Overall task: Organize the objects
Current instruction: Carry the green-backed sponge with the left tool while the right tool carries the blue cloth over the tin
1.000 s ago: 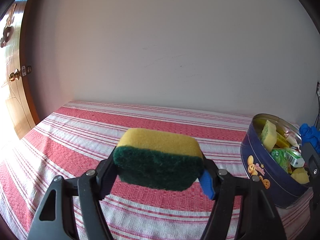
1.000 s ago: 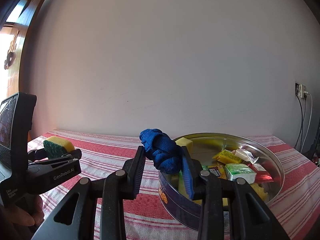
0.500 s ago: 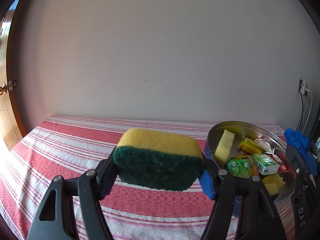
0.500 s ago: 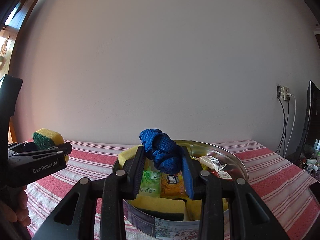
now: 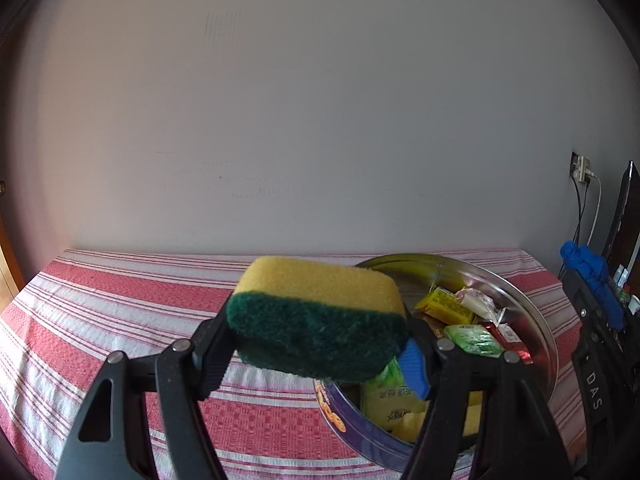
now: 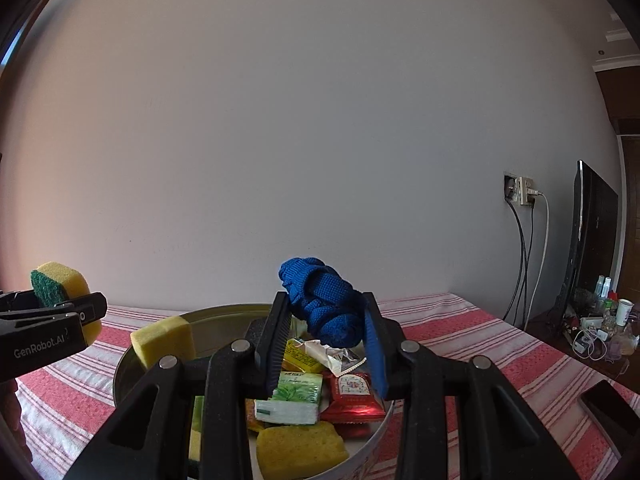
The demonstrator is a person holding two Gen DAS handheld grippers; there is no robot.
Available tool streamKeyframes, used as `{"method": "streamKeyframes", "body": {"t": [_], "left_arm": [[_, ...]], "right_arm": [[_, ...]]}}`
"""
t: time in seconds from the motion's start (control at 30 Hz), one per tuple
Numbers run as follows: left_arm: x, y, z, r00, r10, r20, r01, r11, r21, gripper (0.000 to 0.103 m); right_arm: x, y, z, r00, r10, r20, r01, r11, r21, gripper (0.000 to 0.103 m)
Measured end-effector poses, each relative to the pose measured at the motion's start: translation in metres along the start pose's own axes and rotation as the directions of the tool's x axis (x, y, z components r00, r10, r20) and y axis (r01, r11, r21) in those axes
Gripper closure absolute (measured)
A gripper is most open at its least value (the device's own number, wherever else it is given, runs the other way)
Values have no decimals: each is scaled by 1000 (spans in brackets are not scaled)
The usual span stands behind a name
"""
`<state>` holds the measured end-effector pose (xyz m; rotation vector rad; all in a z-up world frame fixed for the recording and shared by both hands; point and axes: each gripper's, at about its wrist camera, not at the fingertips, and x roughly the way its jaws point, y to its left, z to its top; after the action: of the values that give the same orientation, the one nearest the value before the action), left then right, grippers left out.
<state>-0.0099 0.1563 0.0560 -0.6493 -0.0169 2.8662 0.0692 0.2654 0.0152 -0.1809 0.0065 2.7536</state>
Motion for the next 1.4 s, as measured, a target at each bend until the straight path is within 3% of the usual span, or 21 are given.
{"method": "streamKeyframes", "body": {"t": [0.77, 1.0, 1.4], "left_arm": [[44, -51, 4, 997, -19, -79, 19, 1000, 1, 33], [63, -60, 2, 993, 5, -122, -4, 1000, 10, 33], [72, -62, 3, 992, 4, -128, -1, 1000, 21, 33]], "right_arm": [[48, -25, 1, 997, -61, -52, 59, 997, -44, 66], [61, -24, 0, 994, -17, -105, 11, 999, -49, 66], [72, -11, -6, 982, 24, -188, -40, 996, -83, 66]]}}
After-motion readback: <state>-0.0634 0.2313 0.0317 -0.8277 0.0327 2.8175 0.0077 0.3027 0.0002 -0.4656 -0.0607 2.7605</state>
